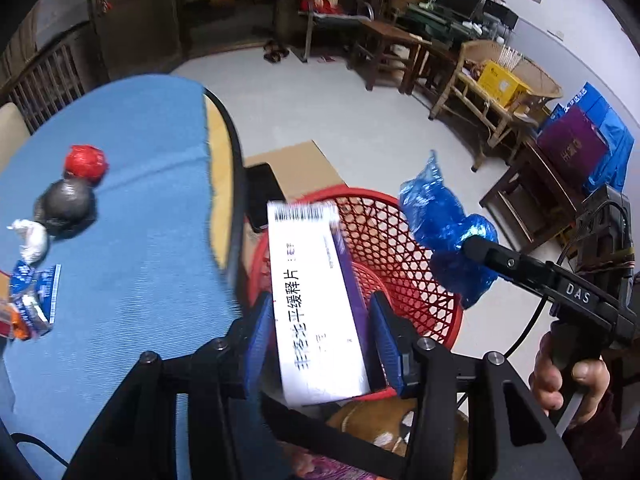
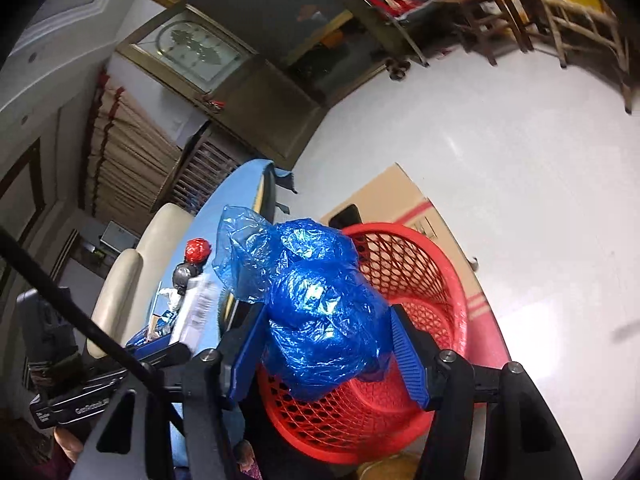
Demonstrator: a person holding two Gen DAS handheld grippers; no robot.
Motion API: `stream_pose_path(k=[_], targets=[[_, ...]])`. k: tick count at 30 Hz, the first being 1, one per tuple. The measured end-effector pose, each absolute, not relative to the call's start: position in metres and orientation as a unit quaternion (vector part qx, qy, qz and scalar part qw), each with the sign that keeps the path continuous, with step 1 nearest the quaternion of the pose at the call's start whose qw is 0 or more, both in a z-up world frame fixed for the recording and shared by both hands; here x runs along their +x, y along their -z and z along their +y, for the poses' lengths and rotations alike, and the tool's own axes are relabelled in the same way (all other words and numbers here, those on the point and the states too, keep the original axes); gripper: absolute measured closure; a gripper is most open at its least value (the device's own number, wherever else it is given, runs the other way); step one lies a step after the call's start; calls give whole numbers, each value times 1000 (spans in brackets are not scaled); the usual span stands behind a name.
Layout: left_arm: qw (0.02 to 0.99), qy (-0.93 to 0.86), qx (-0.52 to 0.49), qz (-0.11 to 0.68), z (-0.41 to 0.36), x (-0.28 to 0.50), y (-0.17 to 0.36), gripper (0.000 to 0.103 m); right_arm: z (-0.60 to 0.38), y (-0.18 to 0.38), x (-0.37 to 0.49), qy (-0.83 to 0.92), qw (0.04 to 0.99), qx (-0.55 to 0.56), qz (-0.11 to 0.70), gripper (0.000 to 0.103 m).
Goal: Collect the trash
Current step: 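Carry both items to the red wastebasket and open both tools to drop them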
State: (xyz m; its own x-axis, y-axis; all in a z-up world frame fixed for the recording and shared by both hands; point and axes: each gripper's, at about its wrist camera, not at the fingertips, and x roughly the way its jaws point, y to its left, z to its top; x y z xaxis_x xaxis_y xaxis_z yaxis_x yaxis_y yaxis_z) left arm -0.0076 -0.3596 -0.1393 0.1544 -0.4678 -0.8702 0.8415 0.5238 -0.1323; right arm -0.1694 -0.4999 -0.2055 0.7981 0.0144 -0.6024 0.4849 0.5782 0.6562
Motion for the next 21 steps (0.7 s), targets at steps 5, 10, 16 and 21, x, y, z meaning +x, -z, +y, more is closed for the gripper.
stream_pose_path(k=[5,10,16,21], targets=[[732,444,211,473,-359,-7,147,47,-503,214,-173,133,829,456,295,31],[743,434,195,472,-337,3,139,47,-498,211,-168,136,835,444,294,31],[773,407,196,446,-299,4,127,47,-487,198,-156,131,848,423,291,31],[791,383,189,439,-272,8,124,46,-470,184,-143,117,860,403,291,31]])
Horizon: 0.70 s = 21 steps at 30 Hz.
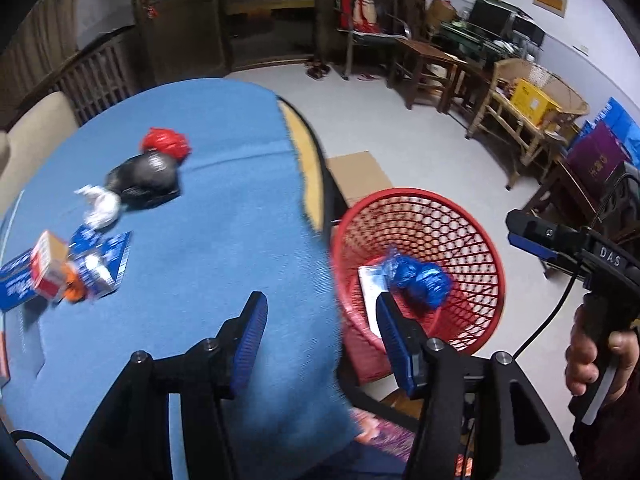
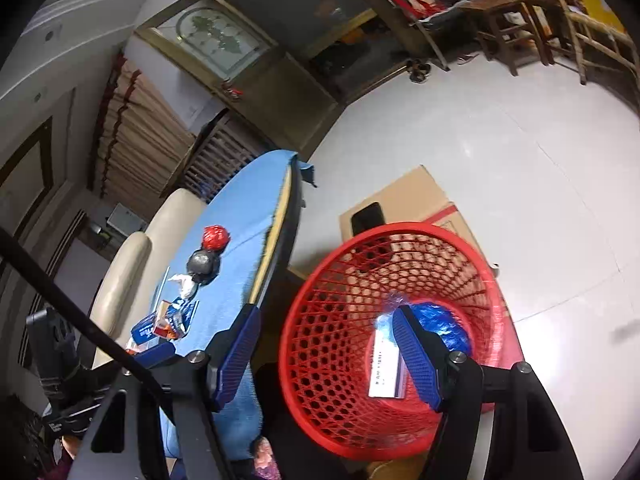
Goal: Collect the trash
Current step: 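Carry both items to the red wastebasket and open both tools to drop them, then grasp the blue-white snack wrapper with the right tool while the left tool grasps the clear tray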
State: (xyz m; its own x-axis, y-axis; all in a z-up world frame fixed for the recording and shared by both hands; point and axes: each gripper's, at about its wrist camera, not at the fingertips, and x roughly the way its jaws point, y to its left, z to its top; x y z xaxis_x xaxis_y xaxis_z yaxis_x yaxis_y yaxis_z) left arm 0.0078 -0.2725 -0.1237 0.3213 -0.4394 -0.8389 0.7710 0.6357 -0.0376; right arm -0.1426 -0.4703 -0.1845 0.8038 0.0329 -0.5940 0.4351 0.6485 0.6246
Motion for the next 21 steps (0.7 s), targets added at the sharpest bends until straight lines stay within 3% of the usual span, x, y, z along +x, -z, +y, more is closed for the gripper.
stream_pose_path(k=[21], targets=[[841,311,110,429,-165,39,118,43,-388,169,-73,59,873,339,345,31]])
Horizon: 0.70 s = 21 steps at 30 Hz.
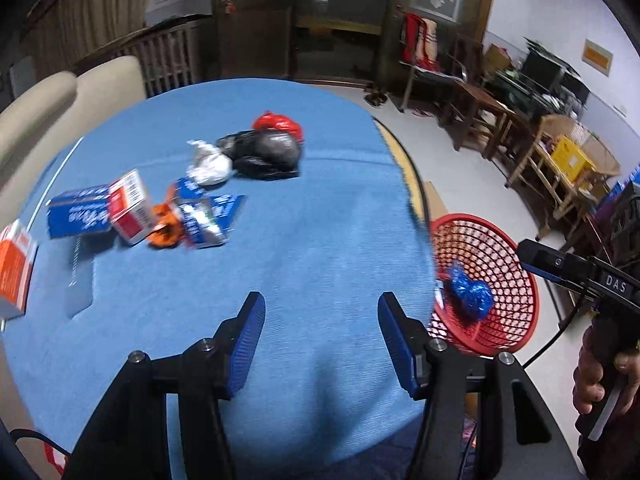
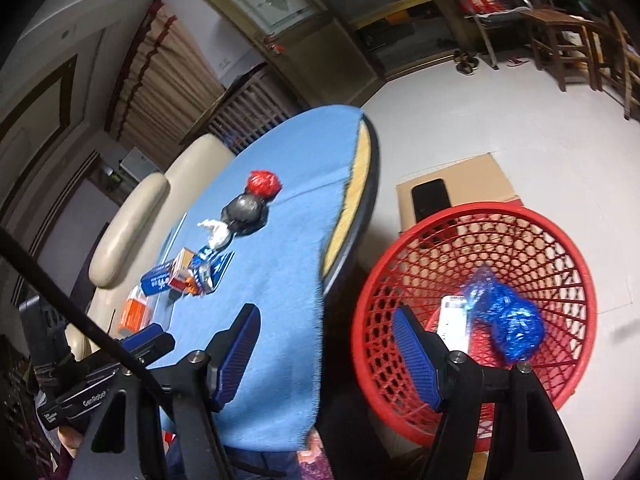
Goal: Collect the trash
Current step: 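Grasp the blue-white snack wrapper with the right tool while the left tool grasps the clear tray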
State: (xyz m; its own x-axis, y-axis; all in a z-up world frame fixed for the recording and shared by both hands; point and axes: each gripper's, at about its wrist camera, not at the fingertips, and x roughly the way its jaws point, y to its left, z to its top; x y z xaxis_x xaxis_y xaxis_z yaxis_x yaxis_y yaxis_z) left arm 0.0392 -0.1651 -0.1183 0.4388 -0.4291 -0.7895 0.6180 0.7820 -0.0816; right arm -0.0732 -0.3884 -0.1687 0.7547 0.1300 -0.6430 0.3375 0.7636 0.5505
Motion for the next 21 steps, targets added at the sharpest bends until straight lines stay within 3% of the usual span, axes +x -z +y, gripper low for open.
stream_pose_path(k=[21], targets=[[889,98,-40,446,17,147,132,38,-278,145,86,-49,890,224,393,31]])
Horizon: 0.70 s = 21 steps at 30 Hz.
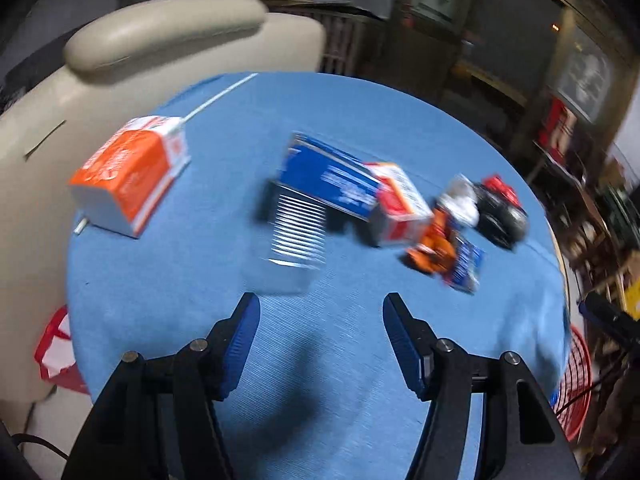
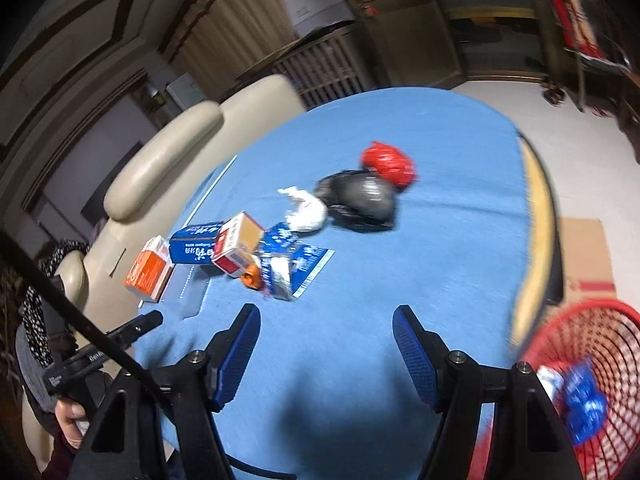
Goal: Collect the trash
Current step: 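Grasp the blue-white snack wrapper with the right tool while the left tool grasps the clear tray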
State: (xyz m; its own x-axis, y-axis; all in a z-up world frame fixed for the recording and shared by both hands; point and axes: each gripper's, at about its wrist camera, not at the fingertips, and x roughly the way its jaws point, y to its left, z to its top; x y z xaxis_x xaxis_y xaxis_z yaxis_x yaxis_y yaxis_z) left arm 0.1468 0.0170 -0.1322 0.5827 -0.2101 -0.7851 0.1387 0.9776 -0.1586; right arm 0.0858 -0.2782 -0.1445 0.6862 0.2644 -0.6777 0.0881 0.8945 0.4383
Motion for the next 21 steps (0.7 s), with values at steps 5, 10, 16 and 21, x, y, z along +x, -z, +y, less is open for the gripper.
stream_pose_path(k=[5,10,16,21], targets=[[887,85,-46,451,27,166,137,37,-240,157,128,-78,884,199,415,31],[882,88,-42,462,26,182,145,37,-216,171,157,-90,882,184,425,31],[873,88,-47,478,27,205,155,37,-202,190,190,-79,883,146,439,33],[864,88,-50,493,26,220,165,37,-198,204,212,-78,872,135,465,42]])
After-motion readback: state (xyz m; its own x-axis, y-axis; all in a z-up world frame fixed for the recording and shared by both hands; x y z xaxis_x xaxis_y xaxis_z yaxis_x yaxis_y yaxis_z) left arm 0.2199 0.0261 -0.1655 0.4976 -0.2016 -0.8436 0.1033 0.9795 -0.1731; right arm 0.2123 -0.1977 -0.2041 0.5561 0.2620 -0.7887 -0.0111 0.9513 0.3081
